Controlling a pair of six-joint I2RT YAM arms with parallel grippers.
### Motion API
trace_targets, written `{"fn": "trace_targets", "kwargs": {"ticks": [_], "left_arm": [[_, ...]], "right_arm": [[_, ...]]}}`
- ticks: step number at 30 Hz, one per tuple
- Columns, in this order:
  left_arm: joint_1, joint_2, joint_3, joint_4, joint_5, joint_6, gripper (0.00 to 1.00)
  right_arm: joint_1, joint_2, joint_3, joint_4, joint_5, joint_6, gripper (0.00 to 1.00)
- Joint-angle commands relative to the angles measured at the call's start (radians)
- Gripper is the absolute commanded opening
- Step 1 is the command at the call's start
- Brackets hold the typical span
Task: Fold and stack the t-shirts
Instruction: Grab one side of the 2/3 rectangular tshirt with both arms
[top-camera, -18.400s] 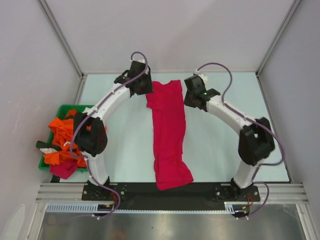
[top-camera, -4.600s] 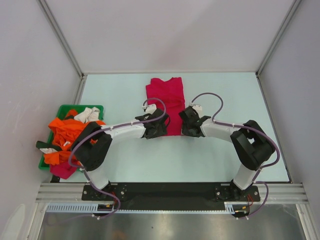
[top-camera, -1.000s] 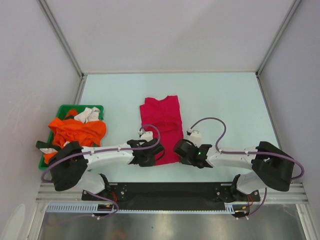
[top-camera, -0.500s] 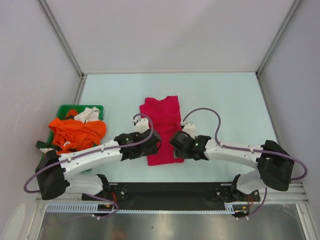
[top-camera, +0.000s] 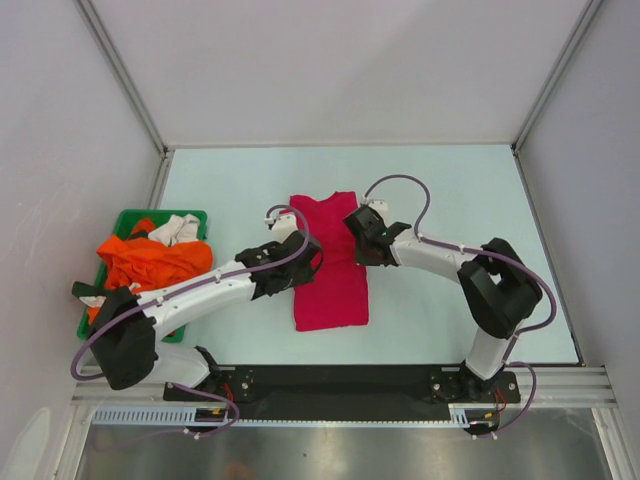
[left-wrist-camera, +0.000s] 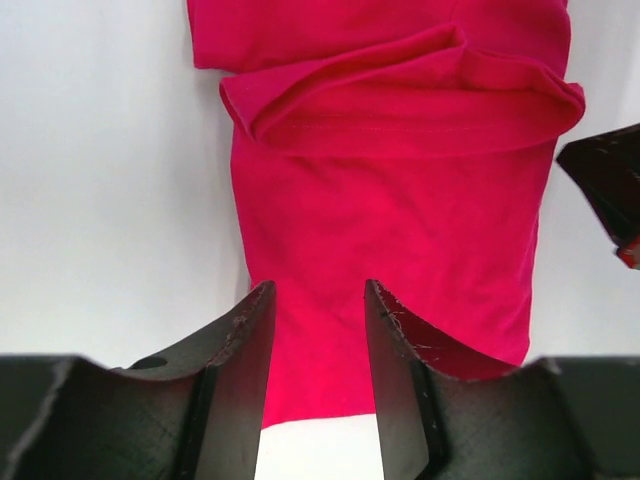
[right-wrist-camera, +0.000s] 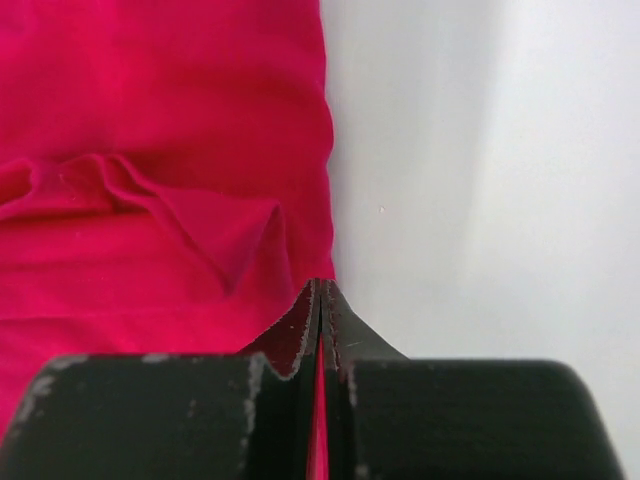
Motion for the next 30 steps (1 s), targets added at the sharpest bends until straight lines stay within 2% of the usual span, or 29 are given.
{"fn": "trace_targets", "kwargs": {"ticks": [1, 12, 19, 30], "left_arm": [[0.004, -0.031, 0.006, 0.039, 0.010, 0.004, 0.46], [0.004, -0.069, -0.049, 0.057, 0.026, -0.005, 0.44], [0.004, -0.100, -0.075, 0.062, 0.027, -0.004, 0.44], [0.004, -0.123, -0.103, 0.053, 0.038, -0.013, 0.44]], "right_arm": [[0.004, 0.022, 0.070, 0.051, -0.033, -0.018, 0.00], [0.070, -0.008, 0.159, 0.007, -0.012, 0.008, 0.00], [0.117, 0.015, 0.145, 0.005, -0.003, 0.033, 0.00], [0.067, 0.137, 0.243, 0.023, -0.032, 0.016, 0.00]]}}
